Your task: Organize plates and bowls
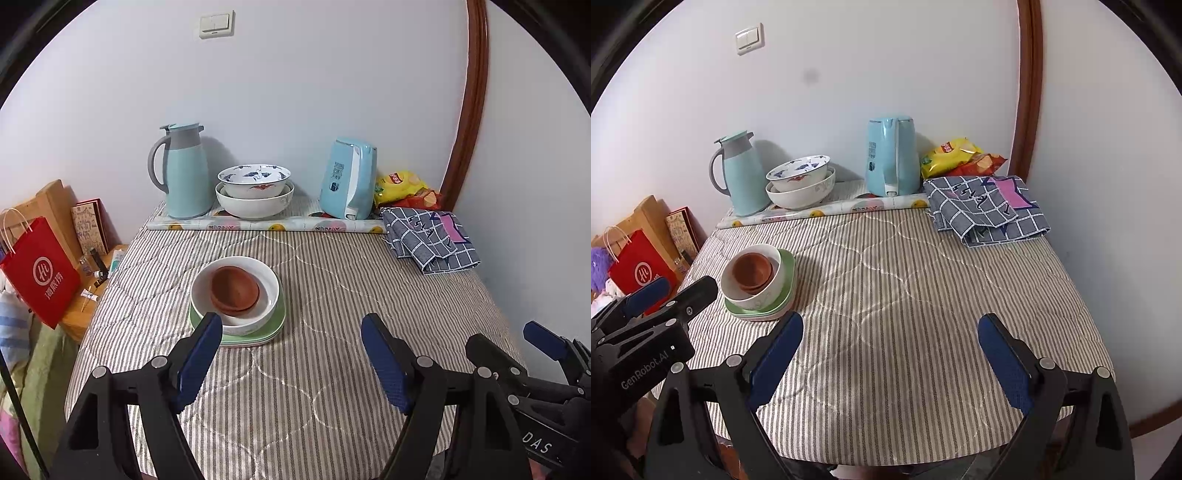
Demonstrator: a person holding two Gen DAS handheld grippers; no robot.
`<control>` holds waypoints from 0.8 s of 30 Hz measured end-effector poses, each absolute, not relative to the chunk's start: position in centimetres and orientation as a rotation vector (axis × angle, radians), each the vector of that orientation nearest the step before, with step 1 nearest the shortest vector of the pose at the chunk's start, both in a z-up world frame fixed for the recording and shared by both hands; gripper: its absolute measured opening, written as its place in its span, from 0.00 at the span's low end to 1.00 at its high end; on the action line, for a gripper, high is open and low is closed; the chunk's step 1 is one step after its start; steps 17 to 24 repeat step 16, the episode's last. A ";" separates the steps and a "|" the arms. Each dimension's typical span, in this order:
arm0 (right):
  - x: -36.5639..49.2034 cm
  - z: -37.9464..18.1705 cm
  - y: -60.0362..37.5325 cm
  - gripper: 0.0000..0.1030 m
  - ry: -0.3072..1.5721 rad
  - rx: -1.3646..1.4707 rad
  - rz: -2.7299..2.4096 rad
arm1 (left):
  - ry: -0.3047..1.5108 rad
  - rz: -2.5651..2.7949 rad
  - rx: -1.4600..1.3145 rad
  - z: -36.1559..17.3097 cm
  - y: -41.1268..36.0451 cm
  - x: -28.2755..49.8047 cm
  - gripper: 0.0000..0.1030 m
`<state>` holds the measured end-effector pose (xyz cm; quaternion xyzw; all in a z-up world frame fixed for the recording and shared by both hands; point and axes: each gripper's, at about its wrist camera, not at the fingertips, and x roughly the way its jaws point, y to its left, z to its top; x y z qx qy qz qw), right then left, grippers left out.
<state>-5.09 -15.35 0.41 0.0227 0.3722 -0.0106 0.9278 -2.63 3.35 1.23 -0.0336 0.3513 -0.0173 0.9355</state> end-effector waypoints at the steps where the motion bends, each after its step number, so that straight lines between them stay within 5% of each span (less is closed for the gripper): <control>1: -5.1 0.4 -15.4 0.92 0.764 0.046 -0.023 | 0.719 -0.037 -0.071 1.2 3.4 -2.6 0.74; 24: -4.8 0.1 -15.4 0.92 0.764 0.052 -0.018 | 0.717 -0.033 -0.075 0.6 3.6 -2.1 0.75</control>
